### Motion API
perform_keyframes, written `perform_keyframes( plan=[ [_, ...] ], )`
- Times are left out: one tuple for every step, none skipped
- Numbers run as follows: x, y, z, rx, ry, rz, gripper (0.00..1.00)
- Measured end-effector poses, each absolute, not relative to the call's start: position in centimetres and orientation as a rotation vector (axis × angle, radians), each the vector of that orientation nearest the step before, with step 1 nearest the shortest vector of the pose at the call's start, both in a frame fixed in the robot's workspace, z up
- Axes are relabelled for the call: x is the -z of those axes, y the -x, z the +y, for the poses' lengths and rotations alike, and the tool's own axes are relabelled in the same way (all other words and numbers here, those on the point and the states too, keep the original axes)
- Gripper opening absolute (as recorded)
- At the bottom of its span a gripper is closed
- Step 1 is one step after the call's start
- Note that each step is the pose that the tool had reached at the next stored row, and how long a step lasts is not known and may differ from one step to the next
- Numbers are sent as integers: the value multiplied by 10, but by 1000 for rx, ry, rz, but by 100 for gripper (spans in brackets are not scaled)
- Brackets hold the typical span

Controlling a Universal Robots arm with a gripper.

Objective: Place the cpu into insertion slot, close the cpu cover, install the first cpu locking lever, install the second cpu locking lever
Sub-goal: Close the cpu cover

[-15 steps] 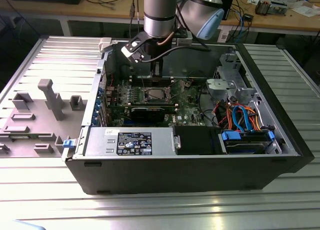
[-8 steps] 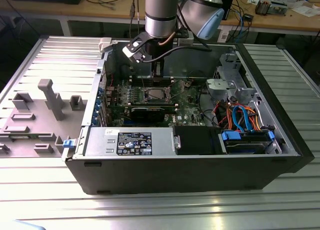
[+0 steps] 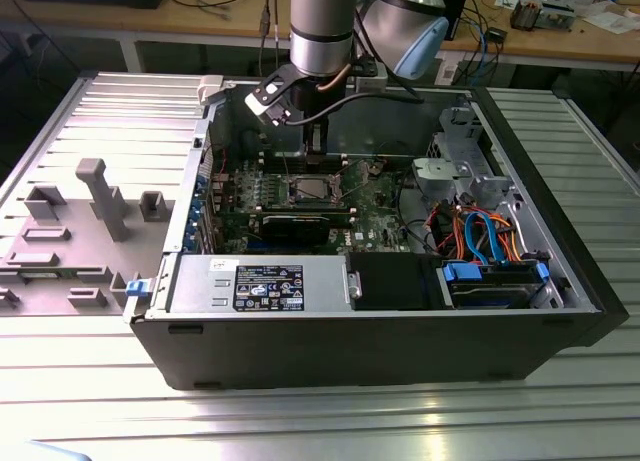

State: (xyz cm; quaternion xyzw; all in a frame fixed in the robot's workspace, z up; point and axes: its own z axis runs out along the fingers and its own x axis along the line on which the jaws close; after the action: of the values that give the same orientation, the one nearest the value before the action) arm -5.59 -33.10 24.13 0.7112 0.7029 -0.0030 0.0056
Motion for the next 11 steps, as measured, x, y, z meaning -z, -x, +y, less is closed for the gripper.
perform_keyframes(
  plan=[
    [-241,56,-331,9,-2227,2201,11],
    [-241,55,-331,9,-2226,2201,11],
    [-241,54,-331,9,-2226,2201,11],
    [-241,53,-331,9,-2226,2201,11],
    [-241,52,-331,9,-2226,2201,11],
    [-241,50,-331,9,-2226,2201,11],
    [-241,48,-331,9,-2225,2202,11],
    [-241,47,-331,9,-2225,2202,11],
    [-241,47,-331,9,-2224,2203,11],
    [-241,47,-331,9,-2224,2203,11],
    [-241,47,-331,9,-2224,2203,11]
  ],
)
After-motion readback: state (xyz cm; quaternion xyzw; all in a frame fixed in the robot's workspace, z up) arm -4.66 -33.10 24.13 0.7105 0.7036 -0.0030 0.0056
